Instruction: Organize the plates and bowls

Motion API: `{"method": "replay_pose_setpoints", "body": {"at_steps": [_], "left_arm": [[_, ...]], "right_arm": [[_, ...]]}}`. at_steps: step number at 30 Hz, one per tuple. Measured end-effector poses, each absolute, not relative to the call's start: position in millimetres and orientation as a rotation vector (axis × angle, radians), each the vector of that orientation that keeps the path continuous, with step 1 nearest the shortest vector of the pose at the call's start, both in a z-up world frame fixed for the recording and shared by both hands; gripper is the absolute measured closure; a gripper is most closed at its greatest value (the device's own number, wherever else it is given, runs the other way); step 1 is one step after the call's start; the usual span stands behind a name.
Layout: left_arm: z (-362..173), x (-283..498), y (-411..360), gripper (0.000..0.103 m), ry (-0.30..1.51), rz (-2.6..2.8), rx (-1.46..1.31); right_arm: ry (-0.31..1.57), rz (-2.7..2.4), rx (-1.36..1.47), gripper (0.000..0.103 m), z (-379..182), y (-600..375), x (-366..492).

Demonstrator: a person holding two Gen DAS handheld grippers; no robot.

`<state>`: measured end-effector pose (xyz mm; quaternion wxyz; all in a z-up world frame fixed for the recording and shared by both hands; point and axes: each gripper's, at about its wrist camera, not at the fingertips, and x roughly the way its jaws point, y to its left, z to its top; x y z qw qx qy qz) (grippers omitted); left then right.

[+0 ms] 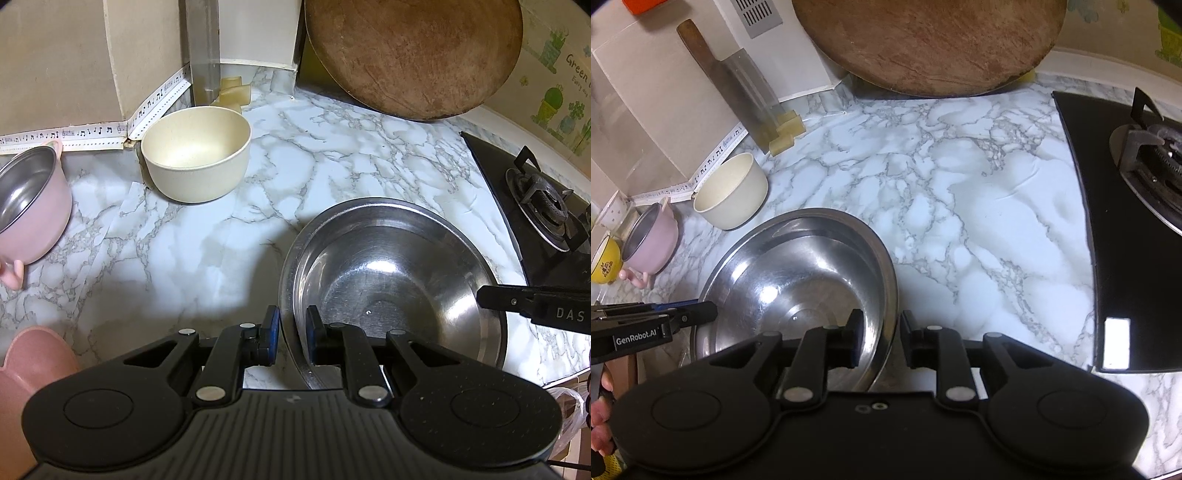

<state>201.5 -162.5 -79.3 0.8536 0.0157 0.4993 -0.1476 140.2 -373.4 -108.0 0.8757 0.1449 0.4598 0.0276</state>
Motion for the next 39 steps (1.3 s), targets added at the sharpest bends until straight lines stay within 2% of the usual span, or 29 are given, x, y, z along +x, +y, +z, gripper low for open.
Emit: {"method": "replay_pose_setpoints", "body": {"at_steps": [3, 5, 12, 17, 20, 21, 22, 24, 31, 36, 39], "left_arm": [[-76.9, 200.5, -161.6, 0.089, 1.046, -0.311, 0.030], [-74.5, 200.1, -160.9, 0.088, 1.044, -0.302, 0.026], [-60.6, 196.0, -157.1, 0.088, 1.016, -0.311, 0.021], [-47.0, 190.4, -151.6, 0.087, 0.983, -0.327, 0.010], [-37.8, 186.5, -145.0, 0.074, 0.957, -0.332, -0.001], [-34.4, 184.9, -142.1, 0.065, 0.944, -0.332, -0.005], [-30.9, 183.1, -138.9, 0.051, 0.931, -0.331, -0.012], [-23.9, 179.7, -131.7, 0.038, 0.899, -0.324, -0.027], [-4.9, 176.9, -101.3, 0.037, 0.845, -0.296, -0.057], [6.8, 174.1, -75.1, 0.036, 0.800, -0.268, -0.073], [13.2, 172.2, -59.3, 0.025, 0.762, -0.240, -0.087]], "right_arm": [[0.942, 0.051, 0.284, 0.075, -100.8, -373.1, 137.4], [0.925, 0.050, 0.270, 0.068, -94.4, -372.0, 135.6], [0.873, 0.077, 0.237, 0.057, -71.4, -362.9, 132.7], [0.836, 0.103, 0.202, 0.044, -56.7, -348.3, 129.9], [0.815, 0.126, 0.184, 0.039, -47.1, -338.4, 128.5], [0.808, 0.135, 0.178, 0.038, -43.8, -334.7, 128.2], [0.803, 0.144, 0.173, 0.038, -40.8, -330.9, 127.9], [0.795, 0.161, 0.166, 0.034, -35.4, -323.0, 128.2], [0.762, 0.214, 0.141, 0.021, -18.4, -292.2, 131.3], [0.724, 0.241, 0.108, 0.005, -6.2, -264.3, 136.3], [0.702, 0.258, 0.091, 0.000, -0.9, -246.9, 138.3]]}}
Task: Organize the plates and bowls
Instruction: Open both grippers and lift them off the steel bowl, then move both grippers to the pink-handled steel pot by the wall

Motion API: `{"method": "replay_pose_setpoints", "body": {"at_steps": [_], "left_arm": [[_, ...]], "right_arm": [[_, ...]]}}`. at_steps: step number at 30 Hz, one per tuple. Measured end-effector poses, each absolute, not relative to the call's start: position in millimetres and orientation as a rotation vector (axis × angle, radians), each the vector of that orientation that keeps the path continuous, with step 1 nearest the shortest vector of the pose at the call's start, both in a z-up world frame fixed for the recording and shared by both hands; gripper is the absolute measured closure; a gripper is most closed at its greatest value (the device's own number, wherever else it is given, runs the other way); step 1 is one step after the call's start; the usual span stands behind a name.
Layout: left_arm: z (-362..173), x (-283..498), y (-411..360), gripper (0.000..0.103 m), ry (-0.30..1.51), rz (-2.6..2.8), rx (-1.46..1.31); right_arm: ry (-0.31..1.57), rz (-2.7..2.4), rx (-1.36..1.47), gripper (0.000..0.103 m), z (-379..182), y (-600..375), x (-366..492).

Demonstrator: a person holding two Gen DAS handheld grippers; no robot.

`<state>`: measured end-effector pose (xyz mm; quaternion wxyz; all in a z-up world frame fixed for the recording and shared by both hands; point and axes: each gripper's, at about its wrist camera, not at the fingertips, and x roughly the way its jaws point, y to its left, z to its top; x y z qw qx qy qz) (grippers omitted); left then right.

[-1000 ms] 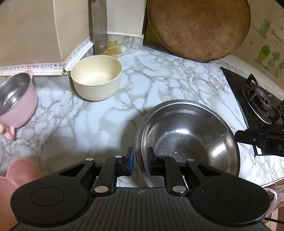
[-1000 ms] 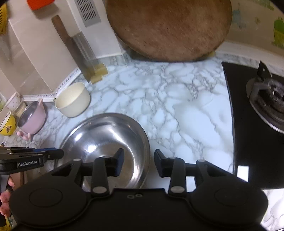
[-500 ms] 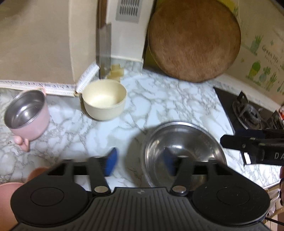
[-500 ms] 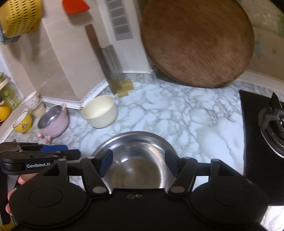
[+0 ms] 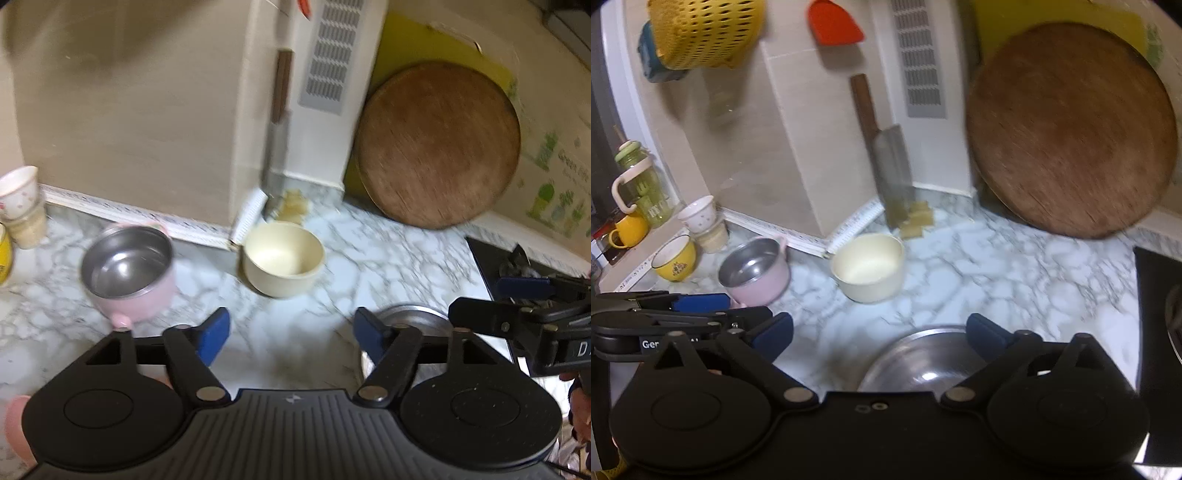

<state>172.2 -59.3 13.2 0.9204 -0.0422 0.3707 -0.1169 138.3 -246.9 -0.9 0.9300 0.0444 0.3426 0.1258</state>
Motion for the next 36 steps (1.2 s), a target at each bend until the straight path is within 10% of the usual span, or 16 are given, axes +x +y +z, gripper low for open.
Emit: {"method": "replay_pose_setpoints", "body": {"at_steps": [20, 36], "left_arm": [[34.3, 211.0, 46.1, 0.024, 0.664, 0.006, -0.084], [-30.1, 292.6, 104.6, 0.024, 0.844, 0.136, -0.102]], "right_arm": [[0.603, 0.330, -0.046, 0.000, 16.3, -117.0, 196.0], [0.871, 0.282, 0.045, 0.010, -50.4, -66.7, 298.6]]}}
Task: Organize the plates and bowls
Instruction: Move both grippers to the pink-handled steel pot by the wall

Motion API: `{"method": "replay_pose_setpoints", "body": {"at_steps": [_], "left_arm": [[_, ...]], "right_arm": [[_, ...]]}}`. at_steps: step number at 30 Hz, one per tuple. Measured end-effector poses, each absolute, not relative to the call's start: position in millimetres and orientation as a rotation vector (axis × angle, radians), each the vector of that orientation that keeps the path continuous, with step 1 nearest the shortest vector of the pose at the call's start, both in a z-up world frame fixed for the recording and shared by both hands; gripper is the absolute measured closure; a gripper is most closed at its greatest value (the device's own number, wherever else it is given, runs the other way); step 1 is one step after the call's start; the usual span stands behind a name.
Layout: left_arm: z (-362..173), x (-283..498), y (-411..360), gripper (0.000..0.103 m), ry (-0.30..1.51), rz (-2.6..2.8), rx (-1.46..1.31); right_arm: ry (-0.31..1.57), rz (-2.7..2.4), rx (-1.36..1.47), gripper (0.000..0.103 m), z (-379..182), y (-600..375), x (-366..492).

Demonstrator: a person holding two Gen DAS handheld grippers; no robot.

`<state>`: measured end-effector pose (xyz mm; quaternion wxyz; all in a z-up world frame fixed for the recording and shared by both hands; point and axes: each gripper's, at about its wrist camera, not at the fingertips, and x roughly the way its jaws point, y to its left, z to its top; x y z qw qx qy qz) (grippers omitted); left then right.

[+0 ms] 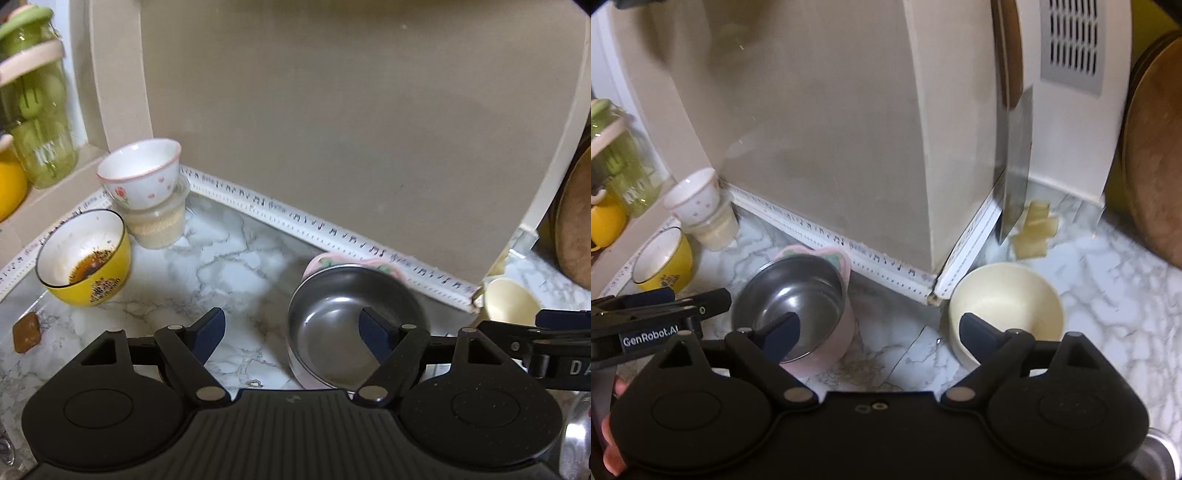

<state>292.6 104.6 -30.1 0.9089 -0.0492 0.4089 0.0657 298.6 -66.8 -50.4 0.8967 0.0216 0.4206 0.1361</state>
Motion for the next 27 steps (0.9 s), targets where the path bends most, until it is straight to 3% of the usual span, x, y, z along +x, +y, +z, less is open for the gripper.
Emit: {"method": "replay_pose_setpoints", "body": {"at_steps": [12, 19, 22, 26, 27], "left_arm": [[-73.2, 326.0, 111.4, 0.024, 0.934, 0.162, -0.079], [-85.3, 333.2, 113.9, 0.024, 0.965, 0.143, -0.108], [-86.7, 336.0, 112.3, 0.041, 0.977, 0.126, -0.112], [-82.7, 335.8, 109.3, 0.044, 0.958, 0.125, -0.109], [-81.9, 335.7, 107.9, 0.052, 0.958, 0.120, -0.100]], "right_arm": [[0.970, 0.258, 0.041, 0.023, -88.2, -41.5, 333.9], [1.003, 0.260, 0.048, 0.038, -101.3, -36.2, 342.2], [1.017, 0.265, 0.061, 0.046, -105.1, -34.2, 346.0], [1.025, 0.275, 0.088, 0.055, -106.1, -35.0, 348.3], [1.026, 0.278, 0.090, 0.056, -105.6, -34.7, 348.4]]}}
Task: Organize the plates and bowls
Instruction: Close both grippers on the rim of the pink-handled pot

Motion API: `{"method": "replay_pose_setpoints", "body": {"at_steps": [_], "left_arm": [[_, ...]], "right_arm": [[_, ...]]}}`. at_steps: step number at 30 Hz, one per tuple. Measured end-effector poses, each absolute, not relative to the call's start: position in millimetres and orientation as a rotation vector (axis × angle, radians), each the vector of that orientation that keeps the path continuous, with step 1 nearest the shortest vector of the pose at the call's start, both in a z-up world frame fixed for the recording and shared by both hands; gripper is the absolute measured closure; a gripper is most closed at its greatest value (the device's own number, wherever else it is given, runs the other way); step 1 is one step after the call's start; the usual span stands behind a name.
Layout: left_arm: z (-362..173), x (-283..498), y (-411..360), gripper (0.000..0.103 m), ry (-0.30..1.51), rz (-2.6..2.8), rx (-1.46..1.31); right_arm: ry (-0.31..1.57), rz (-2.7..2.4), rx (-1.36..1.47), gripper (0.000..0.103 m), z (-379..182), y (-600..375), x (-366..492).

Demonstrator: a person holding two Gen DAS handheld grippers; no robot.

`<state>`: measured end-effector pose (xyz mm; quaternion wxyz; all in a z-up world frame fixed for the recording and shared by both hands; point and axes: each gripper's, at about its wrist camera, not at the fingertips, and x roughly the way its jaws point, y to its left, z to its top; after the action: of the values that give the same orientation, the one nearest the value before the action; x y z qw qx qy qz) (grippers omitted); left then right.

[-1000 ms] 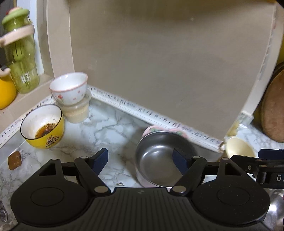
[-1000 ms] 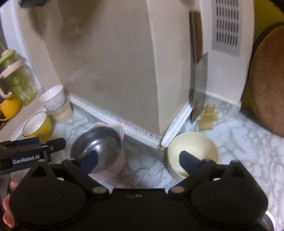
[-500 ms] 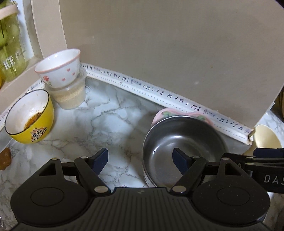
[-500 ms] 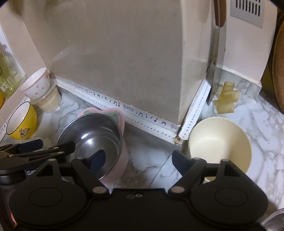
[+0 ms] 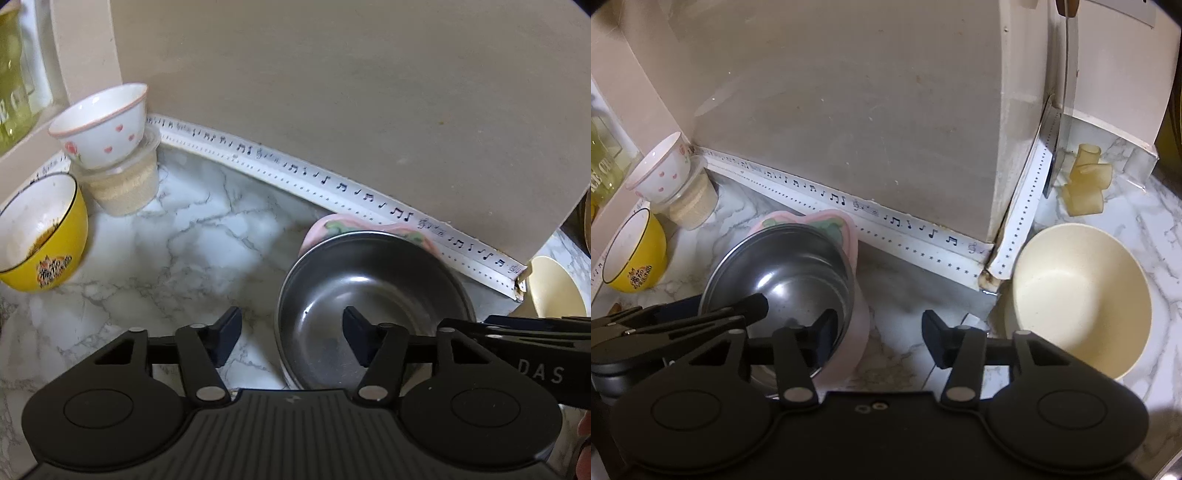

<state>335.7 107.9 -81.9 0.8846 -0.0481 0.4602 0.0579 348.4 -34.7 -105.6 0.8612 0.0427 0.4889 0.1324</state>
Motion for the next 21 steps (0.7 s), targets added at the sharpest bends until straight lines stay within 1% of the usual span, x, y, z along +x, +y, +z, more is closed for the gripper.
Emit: {"method": "replay_pose_setpoints", "body": {"at_steps": [1, 2, 3, 5, 6, 7, 8, 10, 11, 13, 21], "left_arm": [[-81.5, 335.8, 106.9, 0.063, 0.961, 0.117, -0.094], [-81.4, 335.9, 106.2, 0.067, 0.965, 0.116, -0.090], [-81.4, 336.3, 106.1, 0.070, 0.969, 0.116, -0.090], [-80.1, 335.6, 107.2, 0.073, 0.966, 0.123, -0.095], [-79.8, 335.7, 108.0, 0.078, 0.965, 0.126, -0.099], [-80.2, 336.2, 108.6, 0.084, 0.968, 0.129, -0.100], [-80.3, 336.4, 108.9, 0.086, 0.971, 0.136, -0.095], [-80.7, 336.6, 109.7, 0.091, 0.972, 0.139, -0.092], [-80.8, 336.5, 110.2, 0.093, 0.972, 0.143, -0.091], [-80.7, 336.0, 111.3, 0.095, 0.972, 0.145, -0.098], [-71.5, 330.0, 106.0, 0.097, 0.970, 0.143, -0.091]], "right_arm": [[1.026, 0.281, 0.088, 0.057, -105.2, -34.2, 348.5], [1.026, 0.283, 0.087, 0.060, -104.7, -33.8, 348.5], [1.027, 0.289, 0.087, 0.062, -104.2, -33.2, 348.4], [1.029, 0.299, 0.091, 0.069, -103.0, -31.3, 349.0], [1.027, 0.300, 0.092, 0.070, -102.3, -30.8, 348.7], [1.025, 0.301, 0.090, 0.074, -101.6, -29.9, 348.5], [1.024, 0.307, 0.088, 0.078, -101.1, -28.7, 348.4], [1.021, 0.313, 0.081, 0.083, -99.9, -25.5, 347.9], [1.018, 0.315, 0.077, 0.088, -99.3, -24.3, 347.5], [1.013, 0.323, 0.067, 0.092, -98.5, -21.3, 346.6], [1.000, 0.294, 0.031, 0.093, -97.6, -16.5, 341.0]]}}
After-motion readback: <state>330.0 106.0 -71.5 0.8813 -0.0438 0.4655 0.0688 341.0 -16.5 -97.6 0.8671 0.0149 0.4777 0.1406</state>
